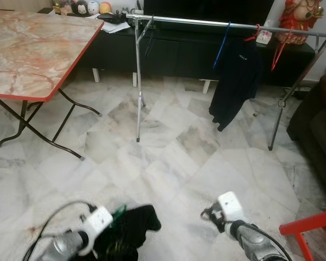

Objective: Hang hanger

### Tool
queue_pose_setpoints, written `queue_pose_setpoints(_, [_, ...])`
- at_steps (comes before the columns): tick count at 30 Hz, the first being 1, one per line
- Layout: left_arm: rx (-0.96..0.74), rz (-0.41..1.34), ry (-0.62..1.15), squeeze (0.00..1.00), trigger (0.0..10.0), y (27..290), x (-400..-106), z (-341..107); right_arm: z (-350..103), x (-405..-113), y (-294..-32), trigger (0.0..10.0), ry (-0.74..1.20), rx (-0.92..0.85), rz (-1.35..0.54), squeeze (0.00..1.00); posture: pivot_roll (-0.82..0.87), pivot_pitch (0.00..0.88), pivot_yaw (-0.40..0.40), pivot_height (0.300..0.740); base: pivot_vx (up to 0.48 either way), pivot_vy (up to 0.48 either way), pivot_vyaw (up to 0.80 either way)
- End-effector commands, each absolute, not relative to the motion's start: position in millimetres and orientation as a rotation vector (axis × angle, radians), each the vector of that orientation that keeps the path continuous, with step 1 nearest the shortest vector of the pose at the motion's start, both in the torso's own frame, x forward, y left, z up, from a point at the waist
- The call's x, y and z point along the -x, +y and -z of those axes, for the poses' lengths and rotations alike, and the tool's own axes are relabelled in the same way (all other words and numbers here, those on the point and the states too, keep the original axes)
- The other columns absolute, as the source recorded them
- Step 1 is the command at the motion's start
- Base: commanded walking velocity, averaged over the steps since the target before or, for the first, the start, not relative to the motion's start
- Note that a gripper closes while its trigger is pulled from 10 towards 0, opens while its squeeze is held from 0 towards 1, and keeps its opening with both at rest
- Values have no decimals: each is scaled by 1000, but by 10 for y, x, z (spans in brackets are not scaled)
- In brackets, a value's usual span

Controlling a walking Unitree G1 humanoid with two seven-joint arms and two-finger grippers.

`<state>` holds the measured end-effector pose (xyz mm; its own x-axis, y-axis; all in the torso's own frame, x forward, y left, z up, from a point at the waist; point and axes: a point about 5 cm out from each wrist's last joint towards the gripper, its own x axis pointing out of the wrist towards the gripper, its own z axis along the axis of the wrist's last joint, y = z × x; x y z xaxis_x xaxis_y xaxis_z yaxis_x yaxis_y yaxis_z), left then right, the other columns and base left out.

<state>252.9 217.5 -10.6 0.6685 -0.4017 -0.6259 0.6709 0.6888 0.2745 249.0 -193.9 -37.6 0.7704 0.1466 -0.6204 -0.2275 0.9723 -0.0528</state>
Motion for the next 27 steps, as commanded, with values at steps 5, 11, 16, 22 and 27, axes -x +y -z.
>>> queue_pose_setpoints(5, [-464, 767, 303, 0, 10000, 2060, -2891, -495, 272, -2606, -1727, 10000, 549, 42, -257, 0, 28, 37, -104, 740, 0, 0, 0])
queue_pose_setpoints(11, [-474, 983, 253, 0, 10000, 1969, -2890, -840, 171, -2691, -1691, 10000, 475, 37, -294, 0, 28, 31, -99, 740, 0, 0, 0])
queue_pose_setpoints(16, [-511, 1231, 249, 0, 10000, 1850, -2804, -1195, -80, -2857, -1696, 10000, 329, 70, -418, 0, 24, 9, -91, 740, 0, 0, 0])
queue_pose_setpoints(22, [-419, 1190, 135, 0, 10000, 1714, -2965, -1429, -148, -2863, -1769, 10000, 261, 135, -395, 0, 13, 0, -85, 740, 0, 0, 0])
queue_pose_setpoints(27, [-308, 1176, 76, 0, 10000, 1629, -3019, -1603, -121, -2810, -1806, 10000, 226, 95, -281, 0, 12, 0, -80, 740, 0, 0, 0])
